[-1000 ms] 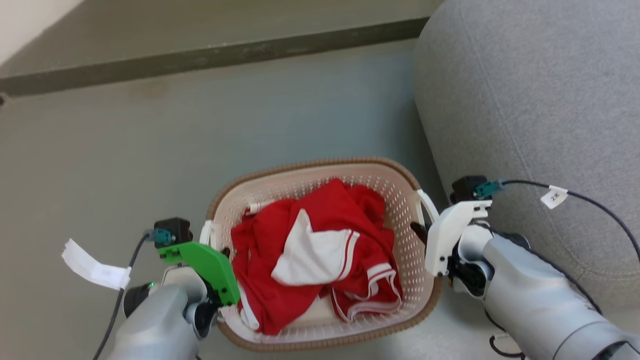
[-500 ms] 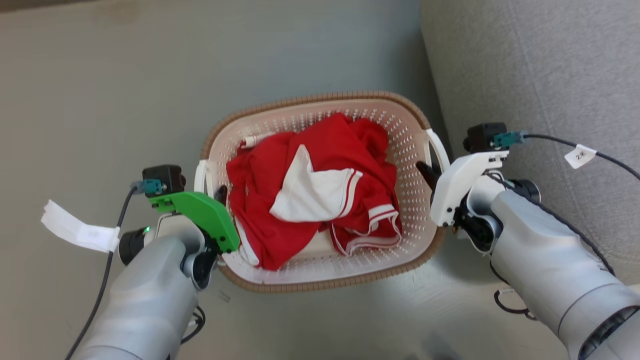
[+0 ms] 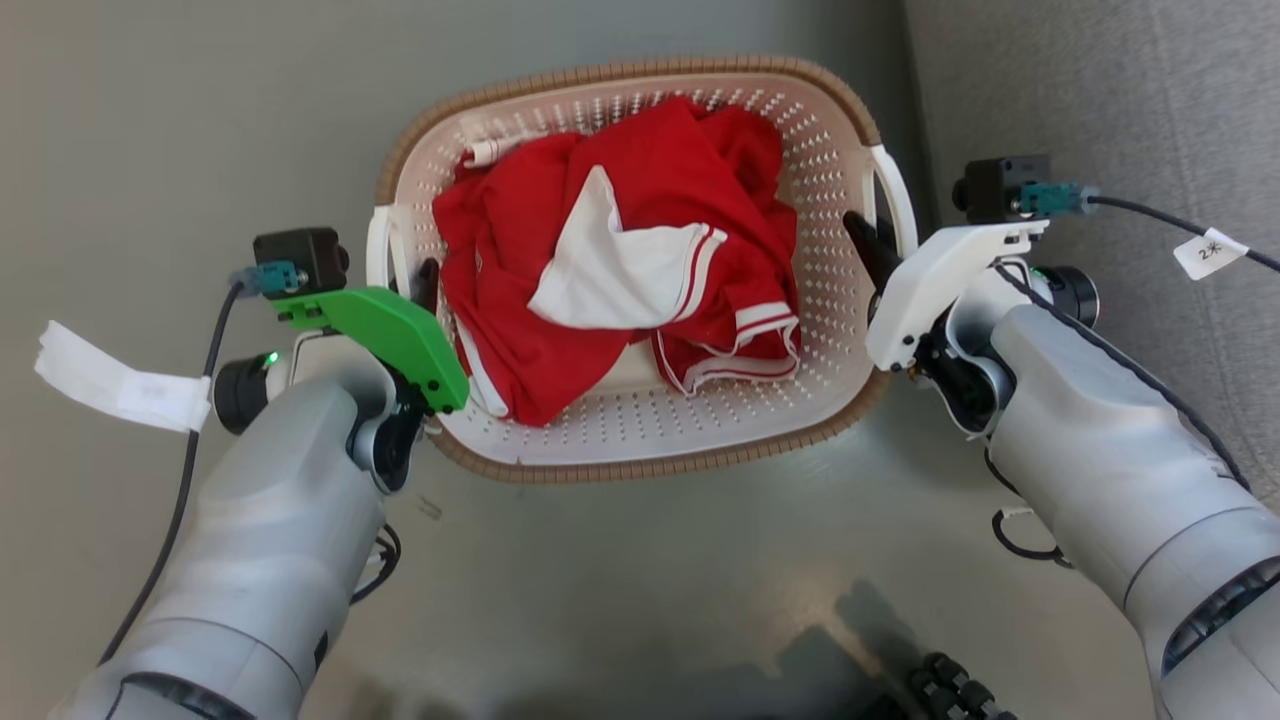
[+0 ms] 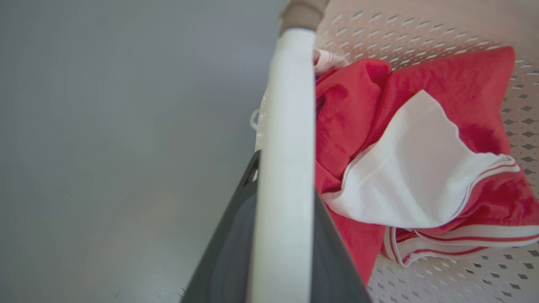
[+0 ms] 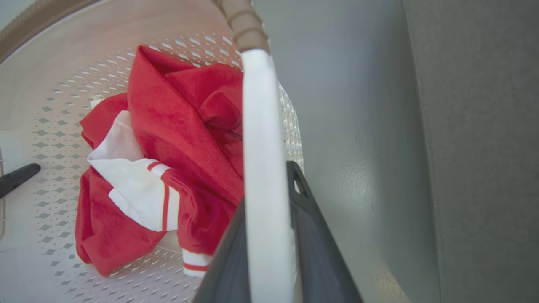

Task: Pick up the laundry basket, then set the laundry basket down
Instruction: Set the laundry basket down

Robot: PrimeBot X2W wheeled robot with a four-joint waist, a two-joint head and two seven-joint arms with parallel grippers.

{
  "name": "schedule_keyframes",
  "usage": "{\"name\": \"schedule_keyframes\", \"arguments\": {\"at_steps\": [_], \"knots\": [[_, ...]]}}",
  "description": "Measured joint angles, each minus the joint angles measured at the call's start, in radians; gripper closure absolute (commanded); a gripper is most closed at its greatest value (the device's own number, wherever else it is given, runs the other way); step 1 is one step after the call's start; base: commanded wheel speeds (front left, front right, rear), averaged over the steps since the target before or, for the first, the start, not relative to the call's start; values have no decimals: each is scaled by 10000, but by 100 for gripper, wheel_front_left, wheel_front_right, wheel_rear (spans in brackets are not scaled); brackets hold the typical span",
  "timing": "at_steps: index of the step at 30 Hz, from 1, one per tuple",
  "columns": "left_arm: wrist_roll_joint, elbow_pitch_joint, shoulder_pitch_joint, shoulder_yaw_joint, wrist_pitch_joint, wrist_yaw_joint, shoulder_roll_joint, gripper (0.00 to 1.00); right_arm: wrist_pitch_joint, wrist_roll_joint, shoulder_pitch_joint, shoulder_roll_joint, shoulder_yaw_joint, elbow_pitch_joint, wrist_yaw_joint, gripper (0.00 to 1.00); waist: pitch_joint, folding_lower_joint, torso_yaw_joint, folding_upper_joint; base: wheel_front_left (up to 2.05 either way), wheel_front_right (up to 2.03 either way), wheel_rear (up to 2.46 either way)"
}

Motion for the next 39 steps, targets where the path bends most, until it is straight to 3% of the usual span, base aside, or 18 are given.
{"name": "schedule_keyframes", "arguments": {"at_steps": [22,39], "knots": [[98,382,-1262,-67,-337,0,15,100,-522,174,-894,111,-82,90,0,100,2288,0,191,0,0,0,0],[163,604,-1669,-117,-671,-19,8,100,-832,228,-1318,144,13,221,0,100,3001,0,168,0,0,0,0]]}}
